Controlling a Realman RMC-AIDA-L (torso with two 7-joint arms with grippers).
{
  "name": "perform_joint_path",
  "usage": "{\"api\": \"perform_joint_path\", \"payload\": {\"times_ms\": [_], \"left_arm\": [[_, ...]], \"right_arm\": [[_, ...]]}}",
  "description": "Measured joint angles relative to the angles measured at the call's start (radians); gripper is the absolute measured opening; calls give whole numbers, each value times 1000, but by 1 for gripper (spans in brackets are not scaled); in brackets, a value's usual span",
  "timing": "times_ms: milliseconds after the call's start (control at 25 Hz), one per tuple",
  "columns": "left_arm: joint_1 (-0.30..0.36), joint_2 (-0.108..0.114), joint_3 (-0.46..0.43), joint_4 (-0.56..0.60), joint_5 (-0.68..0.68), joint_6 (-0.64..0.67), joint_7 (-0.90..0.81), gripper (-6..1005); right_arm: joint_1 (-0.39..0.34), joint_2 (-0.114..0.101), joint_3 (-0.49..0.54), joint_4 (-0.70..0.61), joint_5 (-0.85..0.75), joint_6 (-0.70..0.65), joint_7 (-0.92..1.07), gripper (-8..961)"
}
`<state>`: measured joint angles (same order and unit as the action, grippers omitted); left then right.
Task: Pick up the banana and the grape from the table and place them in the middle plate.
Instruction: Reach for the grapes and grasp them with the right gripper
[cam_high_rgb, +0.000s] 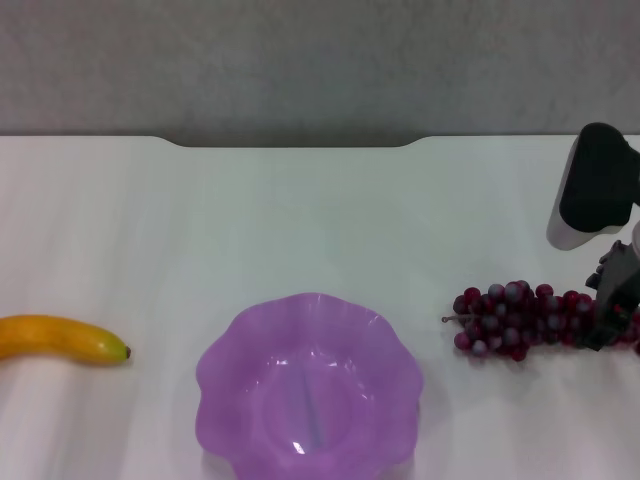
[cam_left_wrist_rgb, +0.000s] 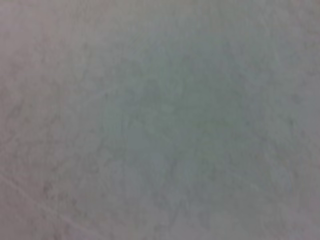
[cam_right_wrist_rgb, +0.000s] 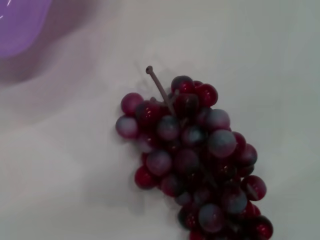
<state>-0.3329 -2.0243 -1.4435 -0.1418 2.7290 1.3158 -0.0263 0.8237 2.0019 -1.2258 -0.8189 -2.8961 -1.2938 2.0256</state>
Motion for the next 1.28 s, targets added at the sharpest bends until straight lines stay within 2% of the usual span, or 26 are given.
{"api": "perform_joint_path", "payload": {"times_ms": [520, 840, 1280], "left_arm": [[16, -2, 0, -2, 0, 22, 5, 890], [18, -2, 0, -2, 0, 22, 5, 889], [27, -1, 0, -2, 0, 33, 5, 889]], "right_arm": [[-5, -2, 3, 64, 0, 60, -4, 825], [-21, -15, 1, 64, -1, 72, 6, 825], [-69, -62, 13, 64, -2, 102, 30, 825]]}}
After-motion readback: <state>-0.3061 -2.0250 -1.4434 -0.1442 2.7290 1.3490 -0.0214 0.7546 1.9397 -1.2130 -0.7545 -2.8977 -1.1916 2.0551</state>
